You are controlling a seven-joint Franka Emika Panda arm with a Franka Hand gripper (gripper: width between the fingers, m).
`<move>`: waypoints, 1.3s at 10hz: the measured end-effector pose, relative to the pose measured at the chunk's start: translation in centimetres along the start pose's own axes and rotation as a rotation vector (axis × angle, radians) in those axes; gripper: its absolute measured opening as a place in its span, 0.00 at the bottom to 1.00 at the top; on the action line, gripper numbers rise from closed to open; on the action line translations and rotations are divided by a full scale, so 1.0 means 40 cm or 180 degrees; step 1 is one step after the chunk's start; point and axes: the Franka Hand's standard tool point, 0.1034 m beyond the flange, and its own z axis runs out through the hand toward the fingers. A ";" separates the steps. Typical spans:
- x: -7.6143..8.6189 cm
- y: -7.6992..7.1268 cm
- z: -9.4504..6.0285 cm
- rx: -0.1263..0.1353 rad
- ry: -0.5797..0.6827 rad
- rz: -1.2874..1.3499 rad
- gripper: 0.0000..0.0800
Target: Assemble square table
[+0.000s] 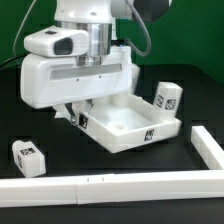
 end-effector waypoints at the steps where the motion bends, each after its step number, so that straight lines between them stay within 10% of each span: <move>1: 0.038 0.022 -0.008 0.0034 -0.0063 -0.0346 0.07; 6: 0.074 0.056 -0.007 -0.0019 -0.0251 -0.1459 0.07; 9: 0.240 0.036 -0.035 0.0101 -0.0184 -0.2398 0.07; 13: 0.228 0.048 -0.024 0.0048 -0.0186 -0.2678 0.07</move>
Offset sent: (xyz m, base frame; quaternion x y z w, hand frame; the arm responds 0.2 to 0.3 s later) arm 0.0000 0.0000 0.0000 0.0000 0.0000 -0.1938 0.9810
